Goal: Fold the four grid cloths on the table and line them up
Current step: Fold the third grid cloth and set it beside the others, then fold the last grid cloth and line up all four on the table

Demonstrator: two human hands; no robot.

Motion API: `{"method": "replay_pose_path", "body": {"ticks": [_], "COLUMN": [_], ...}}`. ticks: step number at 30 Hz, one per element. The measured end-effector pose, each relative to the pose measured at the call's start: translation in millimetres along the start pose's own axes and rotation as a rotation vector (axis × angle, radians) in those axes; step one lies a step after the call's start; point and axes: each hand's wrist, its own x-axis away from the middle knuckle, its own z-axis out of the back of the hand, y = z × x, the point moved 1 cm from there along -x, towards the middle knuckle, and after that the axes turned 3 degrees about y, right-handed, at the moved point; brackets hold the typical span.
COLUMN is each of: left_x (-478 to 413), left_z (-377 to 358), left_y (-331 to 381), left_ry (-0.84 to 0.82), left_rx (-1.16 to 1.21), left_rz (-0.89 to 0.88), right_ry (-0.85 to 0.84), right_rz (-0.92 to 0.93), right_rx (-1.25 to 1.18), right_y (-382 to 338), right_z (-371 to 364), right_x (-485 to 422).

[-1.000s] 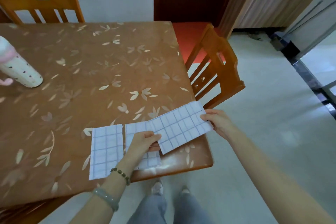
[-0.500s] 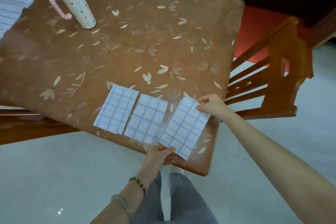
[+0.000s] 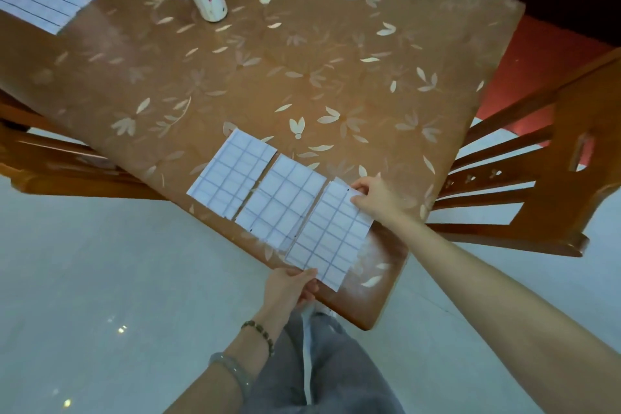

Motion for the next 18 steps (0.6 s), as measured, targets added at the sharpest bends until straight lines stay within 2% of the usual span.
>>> {"method": "replay_pose_path", "body": {"ticks": [7,11,14,16,18], "left_x": [-2.0,2.0,6.9,10.1,17.6], "left_z": [-2.4,1.9,9.3,19.1,35.4], "left_y": [-0.4,6.7,19.9,38.0,61.6], "left_ry": [0.057,0.063,0.081,0.025,-0.098], "left_rx": [-0.169,-0.411,-0.604,-0.589,-0.434], "left_rz": [-0.078,-0.2,-0.306,-0.378,-0.455], "right_ry": [0.065,0.169,0.092,0.009,-0.033], "right_rz": [0.069,0.264,0.261,0.213,0.209], "right_rx": [0.098,0.413,0.475,0.497,0.539], "right_y": [6.1,8.1,-4.5,-18.5,-36.9], "right_z": [-8.0,-5.5,1.4,12.9,28.1], "right_x": [0.5,8.5,16.0,21.9,30.9]}}
